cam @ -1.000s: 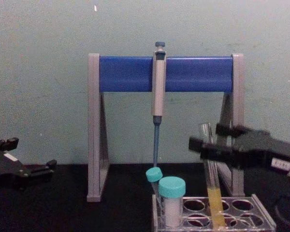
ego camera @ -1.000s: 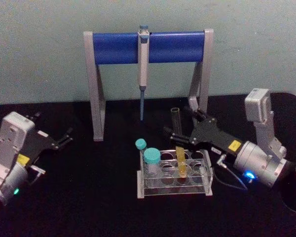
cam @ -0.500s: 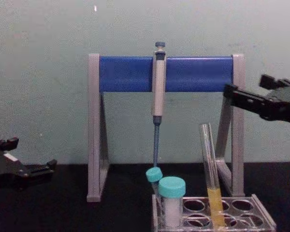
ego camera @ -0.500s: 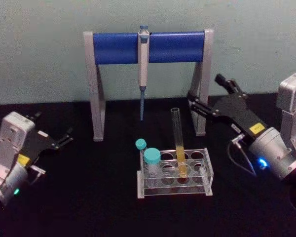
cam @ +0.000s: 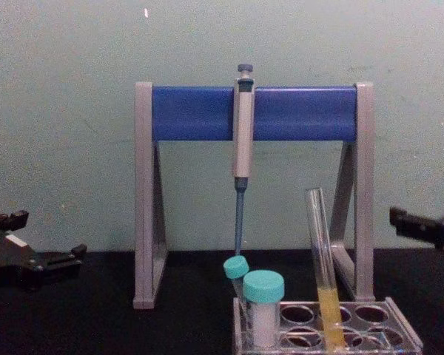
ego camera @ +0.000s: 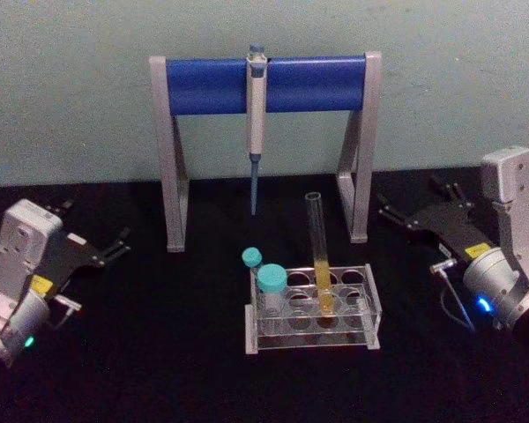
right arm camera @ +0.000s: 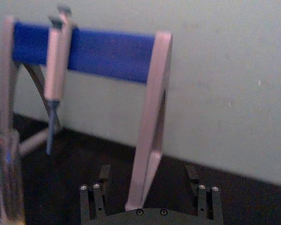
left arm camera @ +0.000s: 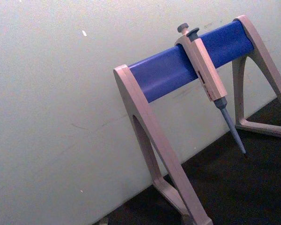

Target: Pick up the test tube from the test tube rack, shake it, then place it back into the test tube rack.

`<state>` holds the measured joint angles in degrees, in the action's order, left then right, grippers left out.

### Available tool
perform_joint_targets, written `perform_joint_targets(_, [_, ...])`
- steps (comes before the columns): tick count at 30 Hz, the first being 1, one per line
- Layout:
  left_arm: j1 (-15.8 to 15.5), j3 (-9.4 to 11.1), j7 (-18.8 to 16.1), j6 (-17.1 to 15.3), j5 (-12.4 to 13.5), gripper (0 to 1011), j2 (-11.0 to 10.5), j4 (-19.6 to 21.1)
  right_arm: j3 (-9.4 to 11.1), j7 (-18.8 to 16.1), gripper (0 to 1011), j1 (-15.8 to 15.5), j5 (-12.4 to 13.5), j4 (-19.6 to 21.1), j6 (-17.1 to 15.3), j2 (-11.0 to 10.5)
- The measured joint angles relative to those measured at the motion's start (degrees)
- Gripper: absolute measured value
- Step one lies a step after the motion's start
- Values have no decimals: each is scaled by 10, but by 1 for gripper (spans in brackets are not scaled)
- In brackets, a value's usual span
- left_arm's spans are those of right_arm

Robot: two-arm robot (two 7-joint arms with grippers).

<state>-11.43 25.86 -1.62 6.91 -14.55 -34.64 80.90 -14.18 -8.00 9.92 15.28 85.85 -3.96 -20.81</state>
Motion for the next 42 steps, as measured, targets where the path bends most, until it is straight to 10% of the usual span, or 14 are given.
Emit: perform_joint_targets(42, [0, 0, 0, 0, 0, 1002, 0, 0, 2, -3, 1000, 9, -21, -29, -43, 11])
